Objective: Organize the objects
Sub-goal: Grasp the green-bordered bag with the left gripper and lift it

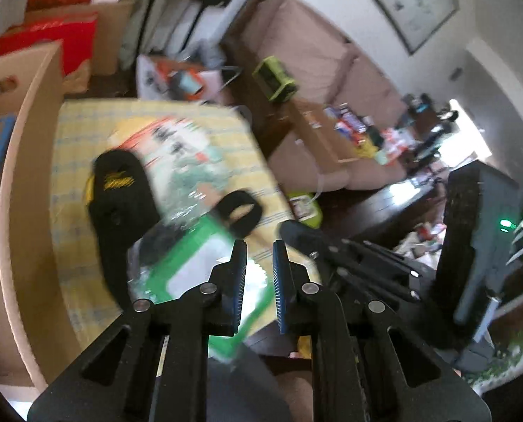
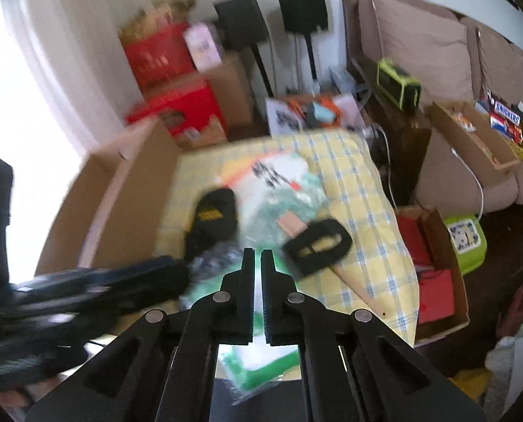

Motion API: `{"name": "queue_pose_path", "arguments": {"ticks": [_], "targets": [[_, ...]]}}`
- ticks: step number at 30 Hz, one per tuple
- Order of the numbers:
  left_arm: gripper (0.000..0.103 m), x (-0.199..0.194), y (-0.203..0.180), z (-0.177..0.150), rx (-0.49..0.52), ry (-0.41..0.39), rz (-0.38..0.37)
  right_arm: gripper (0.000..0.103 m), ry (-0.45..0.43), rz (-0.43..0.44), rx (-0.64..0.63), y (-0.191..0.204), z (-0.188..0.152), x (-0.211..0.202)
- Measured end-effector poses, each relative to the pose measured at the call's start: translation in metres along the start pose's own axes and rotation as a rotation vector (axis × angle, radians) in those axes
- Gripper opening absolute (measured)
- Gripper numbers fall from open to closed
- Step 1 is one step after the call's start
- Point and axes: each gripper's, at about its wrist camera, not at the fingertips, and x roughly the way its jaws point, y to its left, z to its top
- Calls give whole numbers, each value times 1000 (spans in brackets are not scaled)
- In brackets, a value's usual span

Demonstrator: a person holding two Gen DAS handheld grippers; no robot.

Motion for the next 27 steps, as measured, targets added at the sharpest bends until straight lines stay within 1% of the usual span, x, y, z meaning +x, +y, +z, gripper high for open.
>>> {"name": "queue_pose_path", "arguments": {"ticks": [1, 3, 4, 5, 6, 7, 9, 10, 13, 15, 17, 19, 21, 25, 27], "targets": [[13, 4, 6, -5, 0, 22, 27, 4, 25, 4, 10, -6, -6, 7], [18, 14, 16, -14, 6, 59, 74, 6, 54, 6, 9, -12, -16, 14], [30, 19, 20, -18, 3, 75, 75, 6, 55, -8, 1, -14, -19, 15], [45, 22, 24, -22, -6, 88, 74, 6, 55, -22, -7, -15, -21, 16], [50, 26, 28, -27, -24, 97, 77, 11, 61, -28, -14, -18, -21, 19], [58, 29, 33, -33, -39, 98, 77, 29, 70, -26, -20, -20, -22, 20], [61, 35, 42, -43, -58, 109, 68, 46, 74, -21, -29, -25, -22, 25], [63, 40, 49, -48, -83, 120, 64, 48, 75, -20, -33, -28, -23, 28], [65, 52, 61, -60, -142, 156, 44, 48, 107, 6, -29, -35, -25, 39], [65, 58, 64, -67, -154, 178, 42, 48, 132, 12, -26, -40, -28, 49], [65, 62, 61, -72, -131, 181, 49, 48, 148, 26, -22, -45, -31, 57], [66, 65, 60, -75, -141, 187, 32, 48, 164, 47, -12, -49, -34, 63], [66, 67, 59, -78, -147, 189, 35, 48, 162, 68, -8, -50, -35, 64], [66, 56, 59, -82, -168, 163, 25, 48, 162, 72, -22, -50, -36, 63], [67, 56, 61, -81, -176, 167, 18, 48, 169, 72, -33, -49, -36, 65]]}}
